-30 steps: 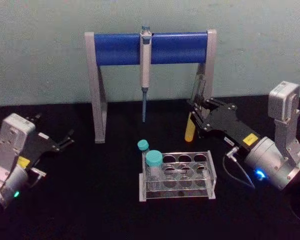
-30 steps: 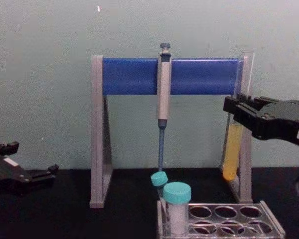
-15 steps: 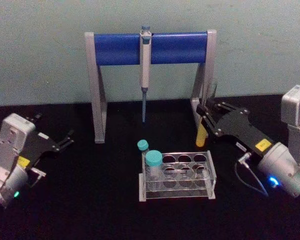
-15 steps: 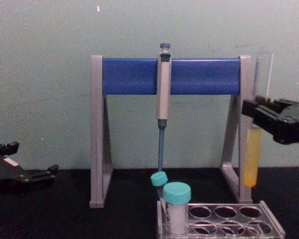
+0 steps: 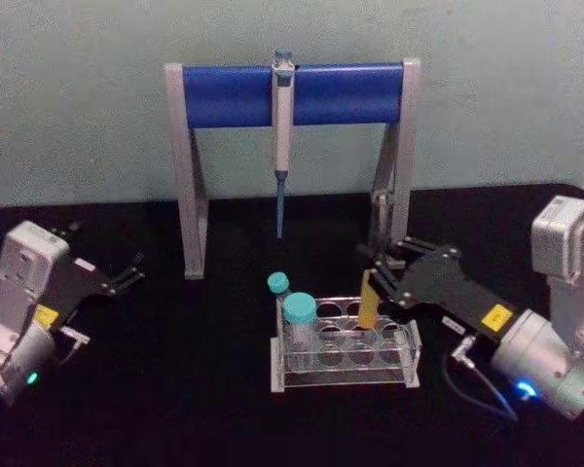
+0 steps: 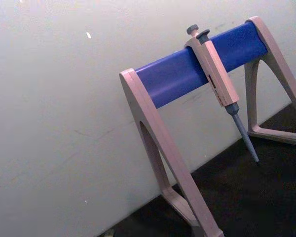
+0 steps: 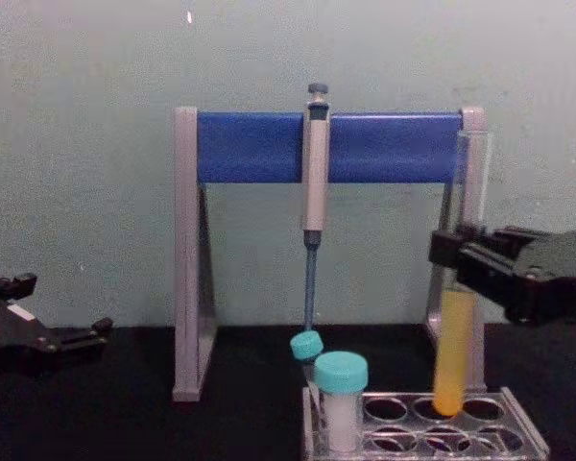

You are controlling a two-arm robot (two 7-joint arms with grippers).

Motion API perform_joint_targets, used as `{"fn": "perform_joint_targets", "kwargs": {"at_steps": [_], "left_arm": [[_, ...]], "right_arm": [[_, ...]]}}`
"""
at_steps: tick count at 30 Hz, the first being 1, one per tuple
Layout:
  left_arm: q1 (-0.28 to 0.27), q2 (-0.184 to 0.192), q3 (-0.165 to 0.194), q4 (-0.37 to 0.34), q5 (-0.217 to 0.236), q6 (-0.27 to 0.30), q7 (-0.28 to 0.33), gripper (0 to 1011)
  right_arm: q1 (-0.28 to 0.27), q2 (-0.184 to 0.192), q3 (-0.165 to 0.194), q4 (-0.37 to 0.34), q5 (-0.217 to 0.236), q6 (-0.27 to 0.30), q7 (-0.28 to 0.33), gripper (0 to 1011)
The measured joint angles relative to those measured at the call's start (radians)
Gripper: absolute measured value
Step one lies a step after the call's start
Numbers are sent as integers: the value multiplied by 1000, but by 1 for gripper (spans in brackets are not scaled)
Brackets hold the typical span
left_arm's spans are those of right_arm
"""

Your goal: Pick up the test tube from the test tube rack, shake it, then place it back into the test tube rack.

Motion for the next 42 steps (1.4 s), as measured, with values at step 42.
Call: {"fn": "perform_joint_targets", "kwargs": {"at_steps": [42], "left_arm": [[0,0,0,0,0,0,0,1010]], "right_arm": [[133,-54,-6,142,-12,-26,-34,229]]}}
